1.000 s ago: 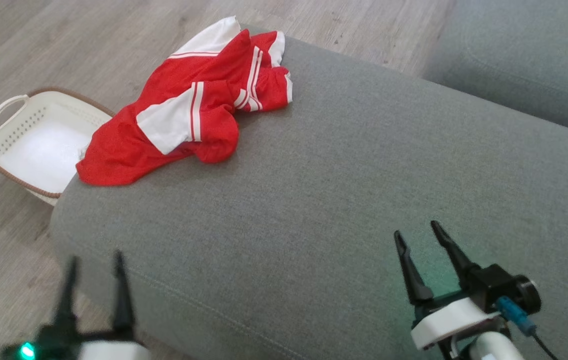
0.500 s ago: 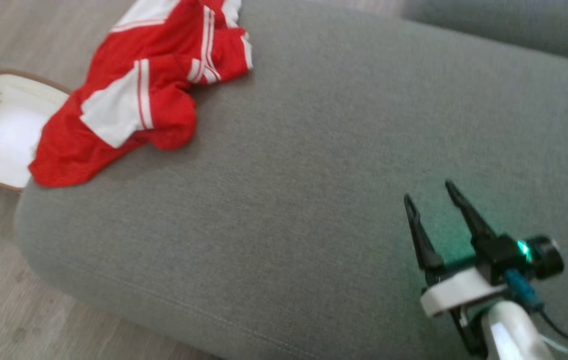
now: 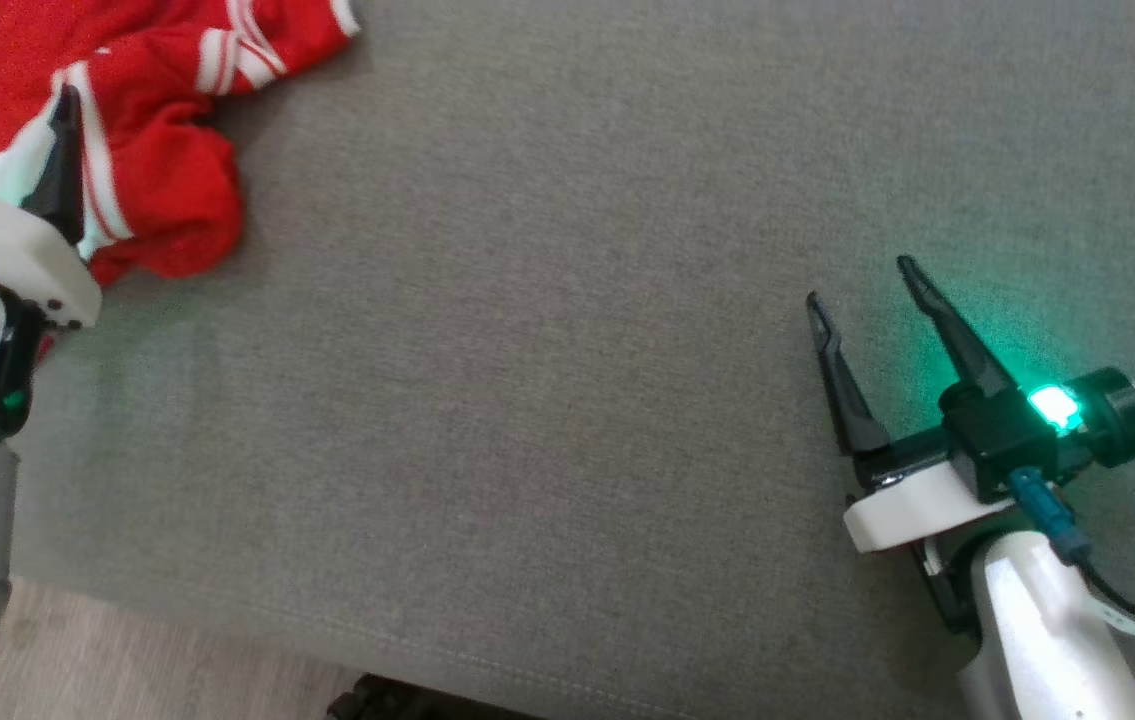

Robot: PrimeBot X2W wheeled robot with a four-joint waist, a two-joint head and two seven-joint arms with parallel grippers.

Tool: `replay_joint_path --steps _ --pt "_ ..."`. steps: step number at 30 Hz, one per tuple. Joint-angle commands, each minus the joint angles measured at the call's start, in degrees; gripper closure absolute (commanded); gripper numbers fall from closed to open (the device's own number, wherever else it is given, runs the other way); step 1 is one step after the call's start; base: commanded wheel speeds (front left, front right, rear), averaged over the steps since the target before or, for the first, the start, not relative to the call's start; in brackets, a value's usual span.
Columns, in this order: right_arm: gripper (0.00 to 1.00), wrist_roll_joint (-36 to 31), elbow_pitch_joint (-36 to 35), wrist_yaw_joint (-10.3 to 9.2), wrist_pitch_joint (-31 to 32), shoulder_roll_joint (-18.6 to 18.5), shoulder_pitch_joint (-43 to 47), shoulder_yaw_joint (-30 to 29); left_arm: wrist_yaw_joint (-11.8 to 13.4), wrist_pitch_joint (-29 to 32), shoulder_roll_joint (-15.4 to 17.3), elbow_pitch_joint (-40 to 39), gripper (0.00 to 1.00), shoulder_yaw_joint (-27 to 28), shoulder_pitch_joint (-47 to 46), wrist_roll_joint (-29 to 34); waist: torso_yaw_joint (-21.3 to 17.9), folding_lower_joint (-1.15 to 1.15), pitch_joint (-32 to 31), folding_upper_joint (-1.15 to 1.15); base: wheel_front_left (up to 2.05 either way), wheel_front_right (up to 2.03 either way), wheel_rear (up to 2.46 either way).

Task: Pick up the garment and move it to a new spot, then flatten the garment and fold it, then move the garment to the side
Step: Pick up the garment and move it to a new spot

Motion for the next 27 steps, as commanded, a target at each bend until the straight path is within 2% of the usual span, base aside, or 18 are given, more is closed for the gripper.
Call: replay_joint_path --steps 1,11,14,15,20,27 --pt "0.0 -0.27 -2.34 -0.04 0.09 -0.11 -0.84 1.38 -0.05 0.05 3.34 -1.26 0.0 2.06 -2.97 -0.42 -1.42 -0.02 2.11 0.0 0.0 0.0 0.0" --pt "0.0 -0.73 -3.98 -0.04 0.22 -0.25 -1.01 1.34 -0.07 -2.02 4.88 8.48 0.0 0.44 -6.98 -2.15 -3.42 -0.02 5.31 0.0 0.0 0.0 0.0" --pt "0.0 -0.77 -4.04 -0.04 0.11 -0.25 -1.06 0.99 -0.09 -2.21 4.2 10.26 0.84 -0.42 -7.92 -2.7 -3.53 -0.02 5.53 0.0 0.0 0.0 0.0" --pt "0.0 -0.78 -4.0 -0.04 0.02 -0.24 -1.1 0.85 -0.1 -2.54 4.09 10.53 1.0 -0.87 -8.18 -2.72 -3.51 -0.02 5.49 0.0 0.0 0.0 0.0" --pt "0.0 -0.31 -2.96 -0.04 -0.82 -0.15 -1.37 0.65 -0.11 -4.68 4.4 9.96 1.0 -3.59 -8.94 -2.9 -3.11 -0.02 3.99 0.0 0.0 0.0 0.0" --pt "0.0 2.12 0.47 -0.04 -3.05 -0.02 -1.32 0.5 -0.11 -8.4 8.42 6.29 1.0 -5.13 -10.33 -0.46 -3.64 -0.02 -1.76 0.0 0.0 0.0 0.0"
